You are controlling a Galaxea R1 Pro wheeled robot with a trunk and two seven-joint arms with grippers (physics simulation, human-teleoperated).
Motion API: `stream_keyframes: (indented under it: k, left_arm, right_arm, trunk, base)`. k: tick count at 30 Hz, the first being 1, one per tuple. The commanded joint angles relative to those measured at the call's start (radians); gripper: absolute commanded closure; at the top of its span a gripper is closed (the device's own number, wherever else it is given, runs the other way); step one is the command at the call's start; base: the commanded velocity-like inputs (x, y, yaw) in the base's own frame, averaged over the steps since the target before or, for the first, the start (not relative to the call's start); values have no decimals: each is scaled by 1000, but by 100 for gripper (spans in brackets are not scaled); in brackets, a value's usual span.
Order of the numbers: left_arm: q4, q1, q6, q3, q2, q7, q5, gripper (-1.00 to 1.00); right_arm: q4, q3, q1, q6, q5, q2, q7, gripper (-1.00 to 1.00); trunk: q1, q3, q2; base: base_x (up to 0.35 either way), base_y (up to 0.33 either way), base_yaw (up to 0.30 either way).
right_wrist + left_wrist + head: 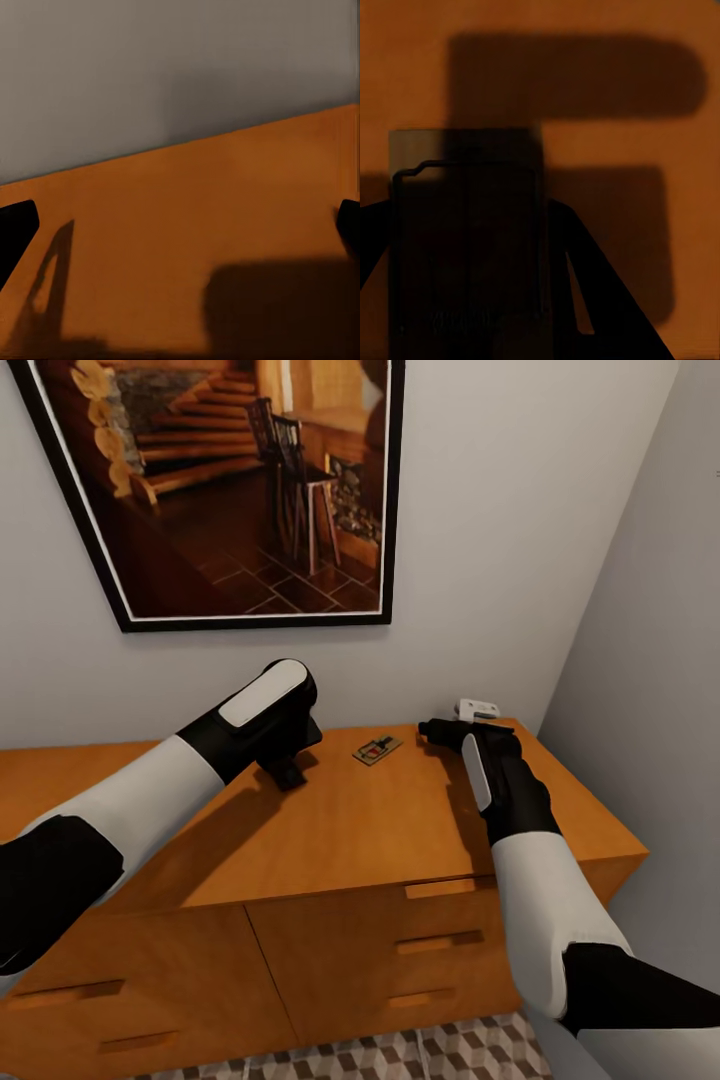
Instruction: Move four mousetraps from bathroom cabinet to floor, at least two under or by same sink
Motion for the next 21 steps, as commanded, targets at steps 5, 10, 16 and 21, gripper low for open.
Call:
stream_keyframes:
  k: [5,10,16,21]
  left_arm:
    - [0,17,16,-2,1,9,3,100]
    - [0,21,14,-2,1,9,3,100]
    - [0,21,16,-2,1,9,3,100]
    - [0,21,17,0,1,10,3,100]
  right_arm:
    - [15,-3,5,6,10,1,-3,-100]
    - [35,-3,5,5,10,1,-3,-100]
    - [64,-3,5,5,9,1,-3,-100]
    - [65,-3,6,5,9,1,-1,-100]
  trunk:
    - [-19,14,35]
    - [-38,30,70]
    - [-61,49,112]
    - [-80,64,147]
  base:
    - [0,0,0]
    - [0,0,0]
    - [0,0,0]
    - [0,0,0]
